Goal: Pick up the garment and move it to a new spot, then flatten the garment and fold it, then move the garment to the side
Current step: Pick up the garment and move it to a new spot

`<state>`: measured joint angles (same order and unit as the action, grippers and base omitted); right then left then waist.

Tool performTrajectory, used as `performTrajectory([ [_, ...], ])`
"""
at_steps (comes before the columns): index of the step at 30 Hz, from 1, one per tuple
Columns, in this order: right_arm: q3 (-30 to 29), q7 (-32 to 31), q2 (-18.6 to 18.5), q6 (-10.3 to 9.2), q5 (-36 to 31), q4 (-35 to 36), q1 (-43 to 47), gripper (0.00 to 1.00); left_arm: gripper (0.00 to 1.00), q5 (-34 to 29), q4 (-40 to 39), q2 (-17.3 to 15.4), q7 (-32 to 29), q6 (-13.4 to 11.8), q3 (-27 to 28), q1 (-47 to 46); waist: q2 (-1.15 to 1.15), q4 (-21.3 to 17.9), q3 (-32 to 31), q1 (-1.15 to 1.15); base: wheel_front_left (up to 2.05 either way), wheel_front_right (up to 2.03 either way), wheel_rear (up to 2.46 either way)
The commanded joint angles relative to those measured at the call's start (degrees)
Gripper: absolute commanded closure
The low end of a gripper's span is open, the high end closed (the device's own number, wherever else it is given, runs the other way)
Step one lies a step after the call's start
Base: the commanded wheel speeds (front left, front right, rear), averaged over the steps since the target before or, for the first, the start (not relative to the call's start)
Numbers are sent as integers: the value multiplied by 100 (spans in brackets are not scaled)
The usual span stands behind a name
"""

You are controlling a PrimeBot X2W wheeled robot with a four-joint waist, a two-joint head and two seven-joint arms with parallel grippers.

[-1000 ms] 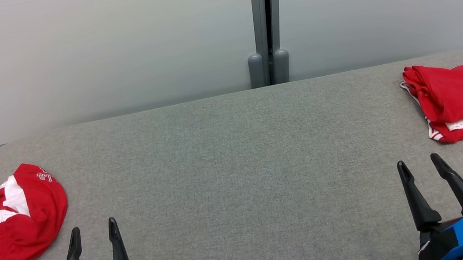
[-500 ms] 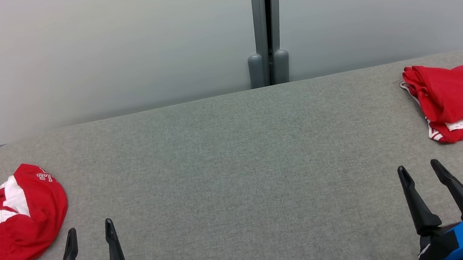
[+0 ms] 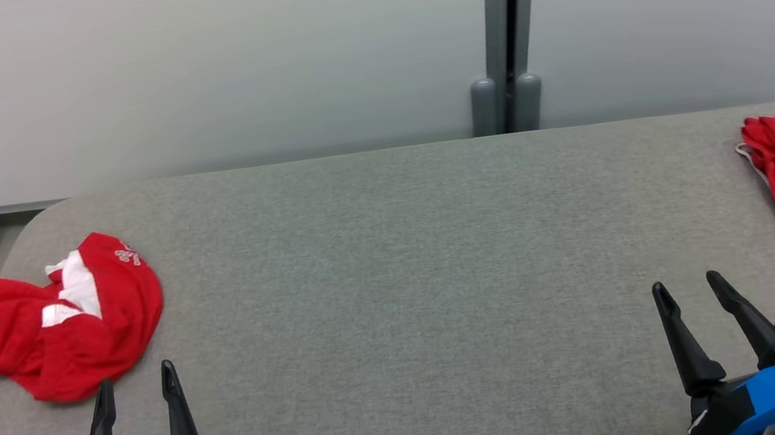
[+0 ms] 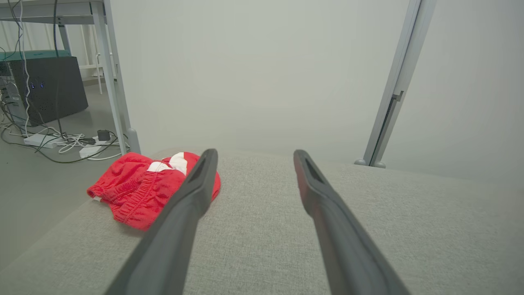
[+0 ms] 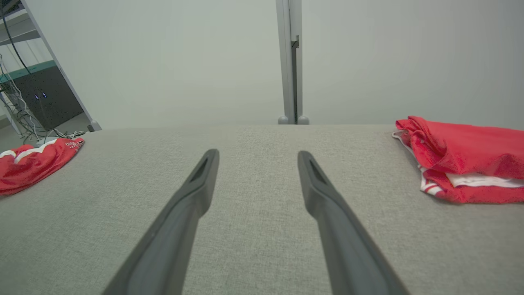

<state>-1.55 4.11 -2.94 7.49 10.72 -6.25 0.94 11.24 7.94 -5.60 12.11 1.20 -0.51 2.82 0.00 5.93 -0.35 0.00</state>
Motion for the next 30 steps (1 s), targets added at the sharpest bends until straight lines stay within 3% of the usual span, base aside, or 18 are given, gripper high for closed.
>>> performTrajectory([
  [1, 35, 13, 7, 1, -14, -21, -108, 0, 0, 33, -13, -54, 5, -16, 44, -91, 0, 182, 103, 0, 0, 0, 0],
  [13, 80, 22, 4, 1, -117, -115, -296, 0, 0, 132, -26, -146, 44, -127, 141, -81, 0, 1246, 291, 0, 0, 0, 0],
  [23, 120, 0, 3, 1, -192, -190, -448, 0, 0, 201, -94, -200, 56, -228, 256, -37, 0, 1749, 390, 0, 0, 0, 0],
  [30, 139, -5, 3, 1, -205, -271, -493, 0, 0, 251, -66, -247, 87, -263, 286, -88, 0, 1821, 422, 0, 0, 0, 0],
])
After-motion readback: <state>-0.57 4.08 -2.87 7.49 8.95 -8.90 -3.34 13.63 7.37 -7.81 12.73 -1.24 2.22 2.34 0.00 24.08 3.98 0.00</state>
